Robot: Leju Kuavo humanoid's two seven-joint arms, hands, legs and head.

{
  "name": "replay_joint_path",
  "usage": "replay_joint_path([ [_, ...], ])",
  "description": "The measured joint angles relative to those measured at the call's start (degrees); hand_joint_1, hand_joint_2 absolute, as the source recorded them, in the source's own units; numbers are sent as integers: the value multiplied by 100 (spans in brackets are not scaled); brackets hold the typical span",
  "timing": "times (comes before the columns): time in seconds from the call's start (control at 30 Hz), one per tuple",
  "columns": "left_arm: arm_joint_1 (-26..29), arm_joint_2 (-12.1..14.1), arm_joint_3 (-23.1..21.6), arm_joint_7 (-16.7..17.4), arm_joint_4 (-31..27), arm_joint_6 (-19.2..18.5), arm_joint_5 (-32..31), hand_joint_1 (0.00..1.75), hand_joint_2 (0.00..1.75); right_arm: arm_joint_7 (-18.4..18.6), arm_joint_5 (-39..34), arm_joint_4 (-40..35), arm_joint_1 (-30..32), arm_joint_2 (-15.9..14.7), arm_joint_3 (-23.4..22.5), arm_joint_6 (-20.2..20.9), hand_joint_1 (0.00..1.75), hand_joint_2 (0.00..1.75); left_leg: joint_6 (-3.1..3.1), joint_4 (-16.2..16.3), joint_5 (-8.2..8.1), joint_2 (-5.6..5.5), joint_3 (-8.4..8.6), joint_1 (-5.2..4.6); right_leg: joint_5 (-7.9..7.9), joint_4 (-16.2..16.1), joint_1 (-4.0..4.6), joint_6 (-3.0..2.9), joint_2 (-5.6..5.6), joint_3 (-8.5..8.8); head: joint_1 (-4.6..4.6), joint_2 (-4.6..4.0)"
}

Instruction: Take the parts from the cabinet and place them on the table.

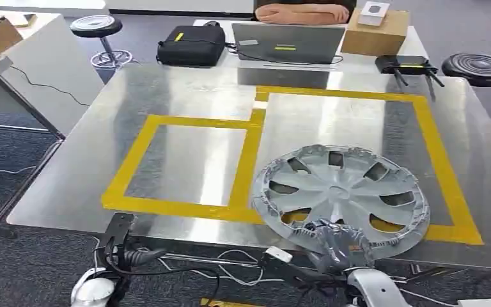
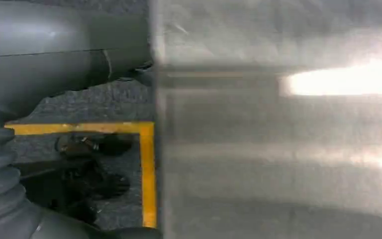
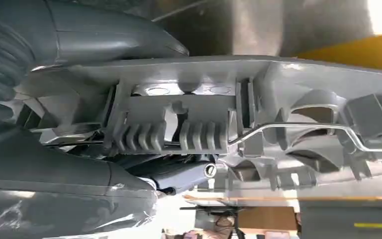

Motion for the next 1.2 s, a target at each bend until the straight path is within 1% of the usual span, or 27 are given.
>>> replay_joint_path([
  [0.03, -1, -2, -19, 17, 17, 2, 0, 0, 175, 37, 62, 56, -37, -11, 2, -11, 175, 175, -13, -245, -41, 5, 143, 15, -23, 17, 48, 43, 24, -12, -24, 0],
  [0.07, -2, -4, -31, 39, 17, 7, 0, 0, 175, 145, 142, 124, -76, -35, 2, -4, 175, 175, 70, -247, -26, -11, 151, 12, -54, -2, 51, 70, 60, -42, -20, 0],
  [0.1, 0, -9, -37, 71, 17, 18, 0, 0, 175, 295, 189, 171, -126, -64, 6, 30, 175, 175, 80, -270, 13, -1, 162, 27, -58, 2, 64, 58, 64, -24, 0, 0],
  [0.13, -2, -11, -46, 90, 17, 20, -4, 0, 175, 466, 210, 221, -162, -103, 11, 75, 175, 175, 54, -269, 0, 0, 166, 21, -72, -16, 63, -72, 63, -7, 2, 0],
  [0.17, -5, -11, -59, 118, 17, 20, -20, 0, 175, 661, 212, 251, -208, -129, 18, 152, 175, 175, 80, -269, 2, -1, 179, 12, -82, -42, 63, -141, 62, 22, 7, 0],
  [0.23, -6, -11, -68, 157, 17, 15, -22, 0, 175, 982, 212, 284, -297, -164, 26, 266, 175, 175, 144, -270, -9, -2, 206, 1, -84, -92, 61, -137, 50, 77, 11, 0],
  [0.3, -5, -11, -66, 168, 17, 4, 11, 0, 175, 1266, 212, 271, -381, -162, -48, 359, 175, 175, 183, -270, -14, -4, 229, -7, -88, -133, 59, -127, 45, 124, 9, 0],
  [0.33, -4, -11, -66, 168, 17, 4, 46, 0, 175, 1360, 212, 231, -410, -151, -114, 391, 175, 175, 197, -270, -17, -8, 237, -15, -88, -151, 55, -94, 38, 144, 4, 0],
  [0.37, -3, -11, -66, 166, 15, 7, 92, 0, 175, 1361, 214, 187, -427, -135, -215, 411, 175, 175, 214, -269, -20, -12, 241, -24, -76, -161, 48, -52, 36, 155, 7, 0],
  [0.4, -1, -11, -59, 164, 15, 7, 118, 0, 175, 1300, 218, 139, -449, -122, -368, 440, 175, 175, 233, -269, -16, -15, 242, -32, -71, -182, 37, 6, 32, 167, 2, 0],
  [0.43, 0, -11, -52, 157, 15, 4, 149, 0, 175, 1228, 218, 107, -483, -107, -532, 461, 175, 175, 234, -269, -16, -17, 240, -36, -52, -196, 27, 74, 28, 171, 7, 0],
  [0.47, 0, -11, -44, 108, 15, 6, 189, 0, 175, 1149, 218, 102, -530, -103, -729, 468, 175, 175, 236, -269, -14, -18, 239, -40, -46, -205, 21, 122, 28, 174, 4, 0],
  [0.5, -19, -4, -26, -88, 35, 94, 350, 0, 175, 980, 223, 102, -583, -92, -903, 444, 175, 175, 247, -269, -17, -18, 238, -44, -38, -213, 16, 137, 29, 172, 2, 0],
  [0.53, -214, 50, 125, -464, 401, 229, 552, 0, 175, 865, 223, 118, -655, -77, -1081, 417, 175, 175, 264, -269, -7, -22, 233, -47, -36, -217, 12, 152, 23, 173, 2, 0],
  [0.57, -518, 104, 380, -743, 890, 266, 571, 0, 175, 830, 220, 163, -744, -74, -1191, 383, 175, 175, 280, -269, 7, -37, 216, -48, -27, -217, 11, 174, 11, 167, 2, 0],
  [0.6, -830, 151, 731, -989, 1333, 264, 483, 0, 175, 837, 223, 235, -862, -74, -1280, 348, 175, 175, 271, -269, 17, -46, 208, -43, -20, -217, 15, 185, 1, 158, 13, 0],
  [0.67, -1259, 230, 1420, -1235, 1988, 166, 214, 0, 175, 946, 225, 369, -1060, -65, -1452, 310, 175, 175, 266, -271, 18, -43, 211, -44, -5, -213, 13, 197, 10, 144, 15, 0],
  [0.7, -1393, 295, 1596, -1305, 2217, 122, 133, 0, 175, 1005, 227, 402, -1102, -50, -1550, 310, 175, 175, 268, -271, 25, -43, 210, -44, 17, -211, 14, 217, 9, 146, 15, 0],
  [0.73, -1474, 348, 1692, -1395, 2414, 61, 72, 0, 175, 1034, 229, 424, -1128, -37, -1633, 313, 175, 175, 268, -271, 27, -45, 210, -43, 46, -210, 15, 251, 7, 148, 20, 0],
  [0.77, -1564, 402, 1769, -1504, 2632, 20, 30, 0, 175, 1031, 231, 450, -1172, -37, -1707, 313, 175, 175, 270, -273, 30, -46, 209, -43, 39, -207, 16, 237, 4, 148, 22, 0],
  [0.83, -1830, 582, 2007, -1740, 3146, -44, -24, 0, 175, 966, 242, 549, -1320, -37, -1841, 282, 175, 175, 265, -274, 33, -45, 210, -43, 39, -198, 16, 234, 5, 147, 18, 0],
  [0.87, -2006, 627, 2206, -1795, 3430, -50, -42, 0, 175, 893, 245, 623, -1394, -37, -1906, 238, 175, 175, 265, -274, 33, -46, 212, -43, 35, -195, 15, 230, 5, 149, 20, 0],
  [0.9, -2108, 641, 2315, -1797, 3533, -50, -59, 0, 175, 815, 245, 702, -1445, -37, -1972, 194, 175, 175, 264, -274, 32, -46, 217, -44, 34, -194, 15, 228, 5, 164, 20, 0],
  [0.93, -2140, 611, 2470, -1784, 3574, -50, -116, 0, 175, 726, 247, 788, -1486, -39, -2035, 130, 175, 175, 259, -274, 29, -44, 224, -44, 29, -194, 15, 221, 9, 177, 20, 0],
  [1.0, -2205, 454, 2706, -1674, 3508, -61, -289, 0, 175, 517, 247, 959, -1539, -41, -2147, -26, 175, 175, 259, -275, 27, -46, 229, -46, 25, -194, 13, 218, 6, 164, 22, 0],
  [1.1, -2311, 437, 3000, -1589, 3510, -188, -529, 0, 175, 210, 262, 1190, -1696, -44, -2186, -270, 175, 175, 249, -285, 21, -50, 233, -45, 17, -193, 13, 213, 3, 159, 20, 0],
  [1.2, -2395, 439, 3296, -1696, 3595, -243, -632, 0, 175, -11, 258, 1420, -1846, -57, -2197, -496, 175, 175, 242, -291, 27, -49, 234, -43, 23, -190, 15, 207, 7, 146, 20, 0],
])
